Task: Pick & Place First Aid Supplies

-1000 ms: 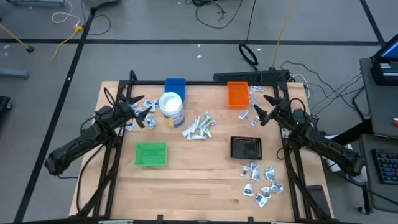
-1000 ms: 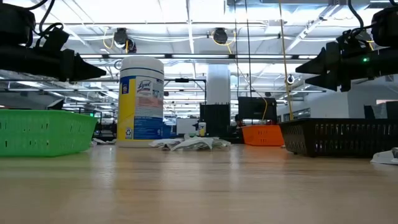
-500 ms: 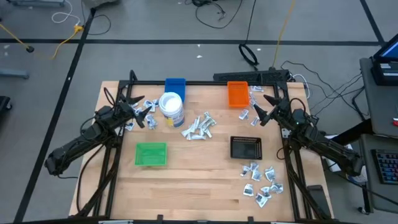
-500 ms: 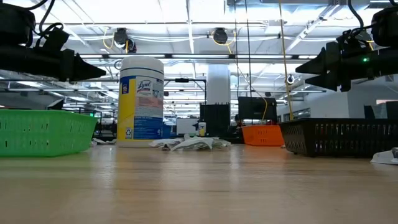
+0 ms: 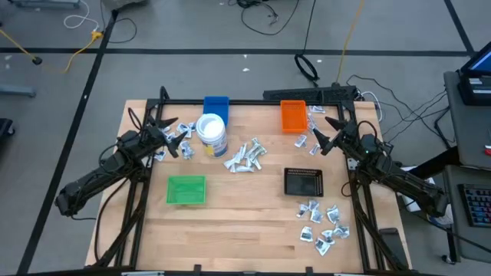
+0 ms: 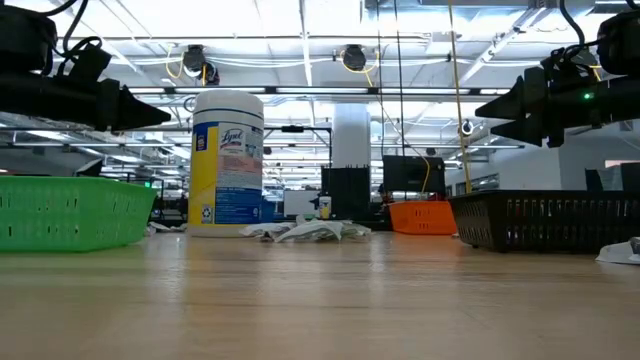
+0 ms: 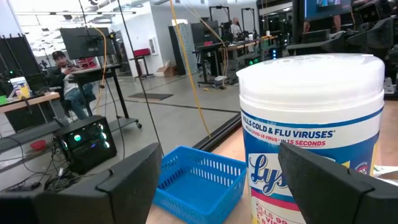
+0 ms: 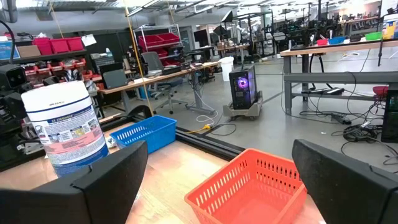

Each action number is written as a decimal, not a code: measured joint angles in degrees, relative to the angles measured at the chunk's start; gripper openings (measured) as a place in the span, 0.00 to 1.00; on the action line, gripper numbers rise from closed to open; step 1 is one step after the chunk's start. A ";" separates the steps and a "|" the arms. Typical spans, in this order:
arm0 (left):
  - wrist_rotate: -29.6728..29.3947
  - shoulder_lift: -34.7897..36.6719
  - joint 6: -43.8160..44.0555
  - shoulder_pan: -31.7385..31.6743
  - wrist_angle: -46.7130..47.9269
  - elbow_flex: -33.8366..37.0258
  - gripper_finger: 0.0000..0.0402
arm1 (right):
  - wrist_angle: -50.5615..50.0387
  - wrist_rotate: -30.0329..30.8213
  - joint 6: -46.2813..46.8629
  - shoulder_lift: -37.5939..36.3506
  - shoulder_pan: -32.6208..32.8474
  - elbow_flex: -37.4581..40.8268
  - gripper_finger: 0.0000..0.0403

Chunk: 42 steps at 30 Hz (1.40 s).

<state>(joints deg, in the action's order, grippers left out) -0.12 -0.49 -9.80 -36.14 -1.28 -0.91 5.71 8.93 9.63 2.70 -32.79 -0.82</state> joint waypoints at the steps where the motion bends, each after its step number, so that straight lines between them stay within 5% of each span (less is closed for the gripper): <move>1: 0.02 0.00 0.00 0.00 0.00 0.00 0.82 | 0.01 0.00 0.00 0.00 0.00 -0.01 0.98; 42: 0.02 0.01 0.11 0.02 -0.43 0.02 0.77 | -0.01 0.00 0.00 0.00 -0.01 -0.02 0.98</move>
<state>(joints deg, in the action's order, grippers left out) -0.10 -0.49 -9.69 -36.12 -1.71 -0.89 5.70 8.93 9.63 2.70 -32.80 -0.84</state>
